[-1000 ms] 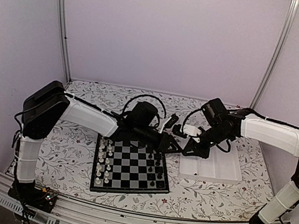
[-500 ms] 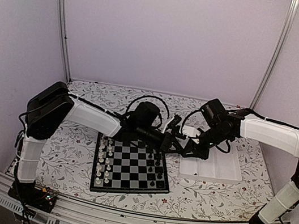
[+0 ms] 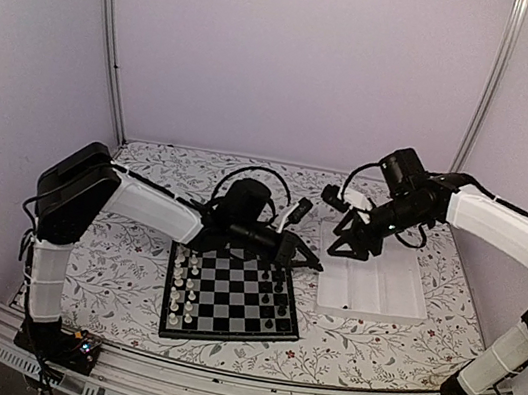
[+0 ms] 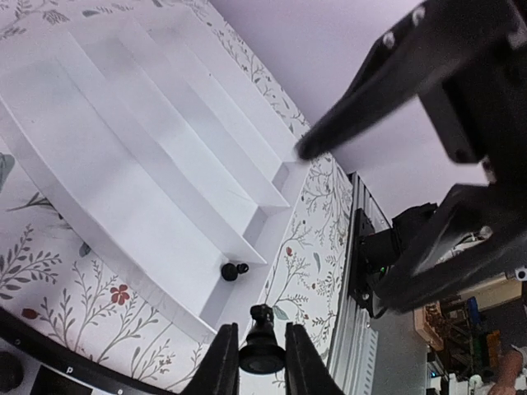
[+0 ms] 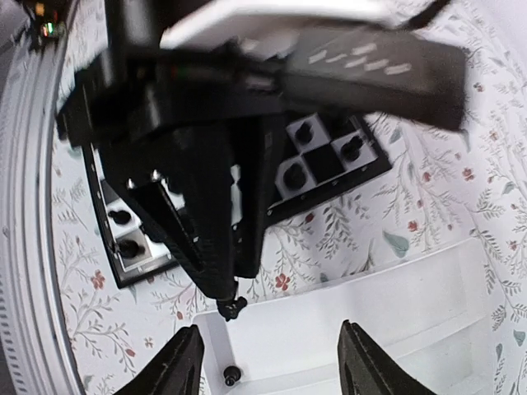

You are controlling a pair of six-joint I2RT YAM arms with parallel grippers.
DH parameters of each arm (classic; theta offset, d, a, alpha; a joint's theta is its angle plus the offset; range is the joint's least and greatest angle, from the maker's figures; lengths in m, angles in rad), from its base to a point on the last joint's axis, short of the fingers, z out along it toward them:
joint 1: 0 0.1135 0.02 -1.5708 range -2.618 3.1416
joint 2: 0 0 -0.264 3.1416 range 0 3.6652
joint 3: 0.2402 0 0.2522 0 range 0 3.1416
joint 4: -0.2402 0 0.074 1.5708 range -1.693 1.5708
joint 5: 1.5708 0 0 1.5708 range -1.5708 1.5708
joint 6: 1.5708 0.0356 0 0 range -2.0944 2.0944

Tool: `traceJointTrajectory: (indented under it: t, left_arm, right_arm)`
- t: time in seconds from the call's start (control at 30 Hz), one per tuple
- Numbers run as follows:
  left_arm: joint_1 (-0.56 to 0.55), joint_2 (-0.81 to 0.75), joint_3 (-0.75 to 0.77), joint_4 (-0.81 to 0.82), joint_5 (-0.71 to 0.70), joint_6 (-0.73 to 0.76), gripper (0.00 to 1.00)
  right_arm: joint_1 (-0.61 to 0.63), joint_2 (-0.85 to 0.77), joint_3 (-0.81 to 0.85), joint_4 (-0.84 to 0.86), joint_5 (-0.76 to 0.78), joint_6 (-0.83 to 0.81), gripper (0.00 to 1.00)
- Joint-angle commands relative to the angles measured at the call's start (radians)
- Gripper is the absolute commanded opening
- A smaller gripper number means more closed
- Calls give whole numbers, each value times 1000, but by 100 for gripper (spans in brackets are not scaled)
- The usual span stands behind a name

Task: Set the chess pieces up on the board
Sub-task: Place the chess piece on the chessboard.

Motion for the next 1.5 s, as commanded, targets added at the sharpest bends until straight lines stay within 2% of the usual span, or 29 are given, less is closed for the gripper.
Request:
traceJointTrajectory:
  t: [0.0, 0.13, 0.3, 0.4, 0.5, 1.07, 1.47]
  left_arm:
    - [18, -115, -64, 154, -67, 18, 18]
    - [16, -166, -123, 270, -133, 23, 18]
    - [11, -207, -169, 395, -194, 33, 19]
    - [10, -205, -148, 388, -209, 44, 19]
    - [9, -191, -127, 391, -208, 38, 19]
    - [-11, -160, -84, 403, -192, 24, 18]
    - [-17, -165, -67, 362, -223, 37, 18]
  right_arm:
    - [-146, -84, 111, -5, -295, 92, 61]
    - [-202, -52, 102, 69, -498, 298, 61]
    - [-221, 20, 48, 148, -748, 458, 57]
    - [-220, 44, 1, 235, -871, 538, 56]
    - [-219, 50, -20, 291, -924, 598, 55]
    - [-221, 64, -53, 370, -929, 667, 45]
    - [-229, 29, -51, 364, -822, 657, 46]
